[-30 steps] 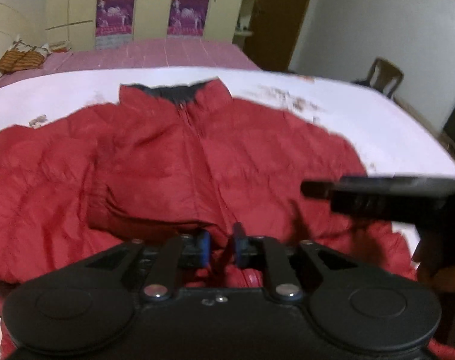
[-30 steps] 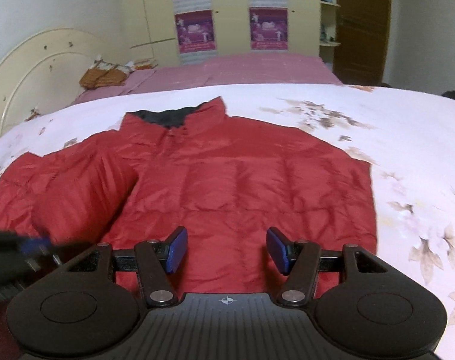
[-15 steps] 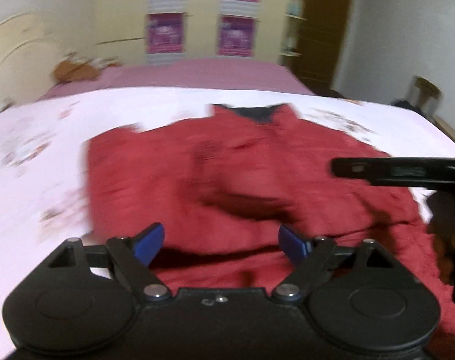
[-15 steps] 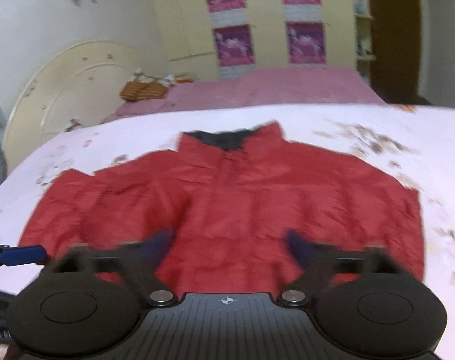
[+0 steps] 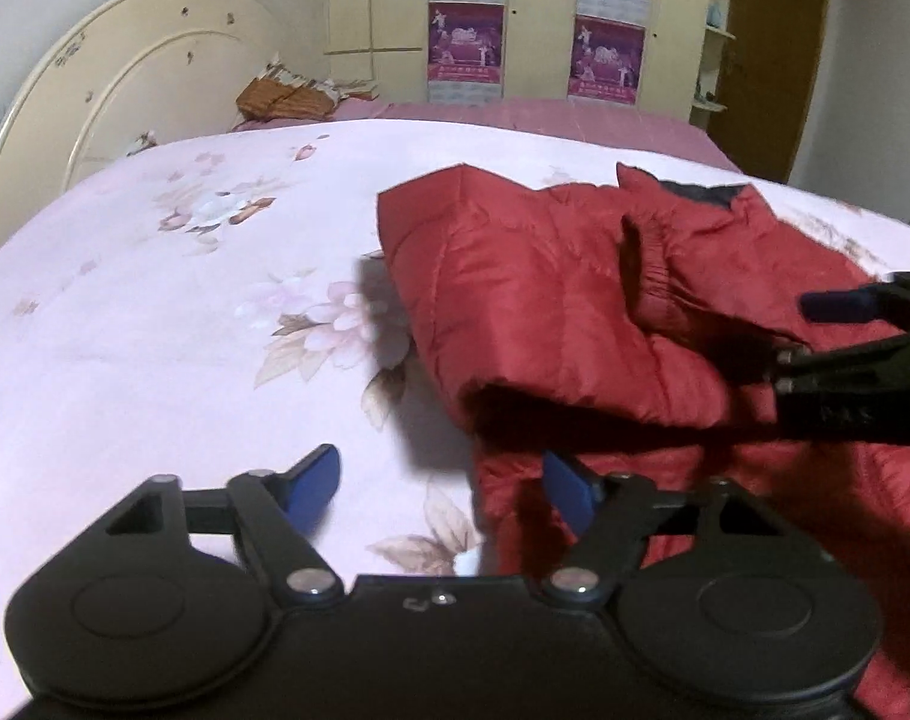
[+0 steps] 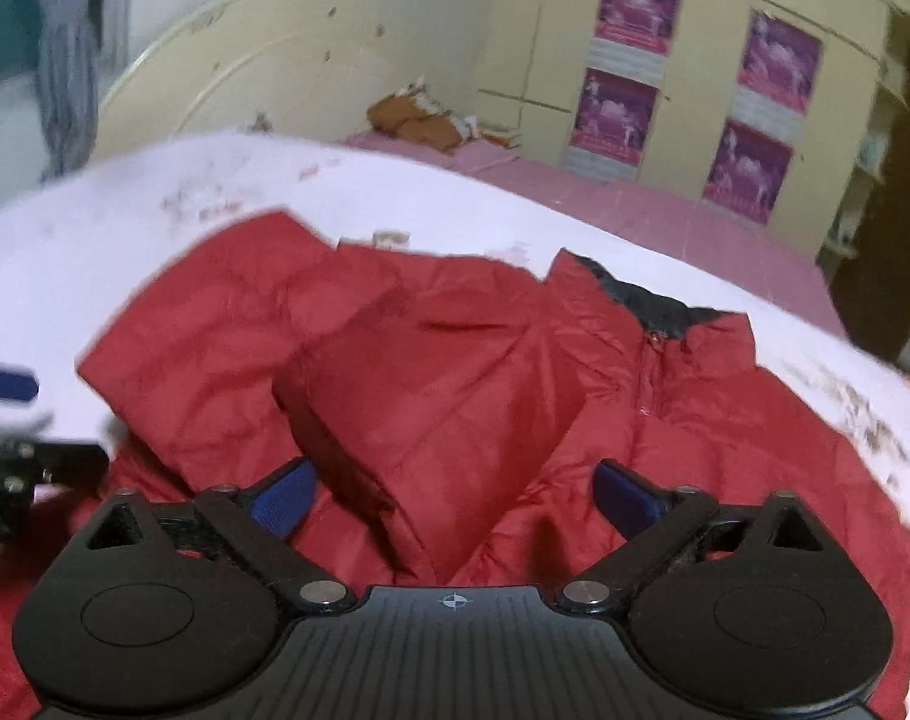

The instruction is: Fold large clothes

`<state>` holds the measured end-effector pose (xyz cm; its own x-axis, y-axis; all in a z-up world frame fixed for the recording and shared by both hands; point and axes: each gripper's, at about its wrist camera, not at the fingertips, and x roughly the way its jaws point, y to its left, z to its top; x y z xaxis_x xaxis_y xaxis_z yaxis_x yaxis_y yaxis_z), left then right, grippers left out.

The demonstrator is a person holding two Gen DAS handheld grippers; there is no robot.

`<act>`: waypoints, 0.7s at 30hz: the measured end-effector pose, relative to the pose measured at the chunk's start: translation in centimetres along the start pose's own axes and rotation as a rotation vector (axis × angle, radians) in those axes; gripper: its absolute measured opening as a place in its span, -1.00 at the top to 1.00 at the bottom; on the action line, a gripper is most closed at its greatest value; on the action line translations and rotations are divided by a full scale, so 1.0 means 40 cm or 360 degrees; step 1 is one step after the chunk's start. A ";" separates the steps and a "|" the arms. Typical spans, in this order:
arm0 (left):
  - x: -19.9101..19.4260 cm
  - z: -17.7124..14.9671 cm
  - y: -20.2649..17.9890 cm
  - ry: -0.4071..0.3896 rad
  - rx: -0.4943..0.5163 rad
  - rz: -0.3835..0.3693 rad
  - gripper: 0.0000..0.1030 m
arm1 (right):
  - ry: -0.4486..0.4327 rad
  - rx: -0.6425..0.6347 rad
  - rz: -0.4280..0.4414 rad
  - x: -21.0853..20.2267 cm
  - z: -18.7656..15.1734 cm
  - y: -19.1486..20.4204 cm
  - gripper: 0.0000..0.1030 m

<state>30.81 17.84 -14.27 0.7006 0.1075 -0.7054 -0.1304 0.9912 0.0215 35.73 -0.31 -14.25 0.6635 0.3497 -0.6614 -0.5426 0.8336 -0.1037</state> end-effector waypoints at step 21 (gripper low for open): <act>0.088 0.027 -0.096 -0.0068 0.0199 -0.0088 0.33 | 0.0066 0.1066 -0.0098 -0.174 -0.168 -0.460 0.52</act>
<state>34.56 14.49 -16.07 0.7338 0.0529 -0.6773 -0.0042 0.9973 0.0734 37.65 -20.95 -12.73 0.6554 0.2876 -0.6984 -0.0589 0.9413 0.3324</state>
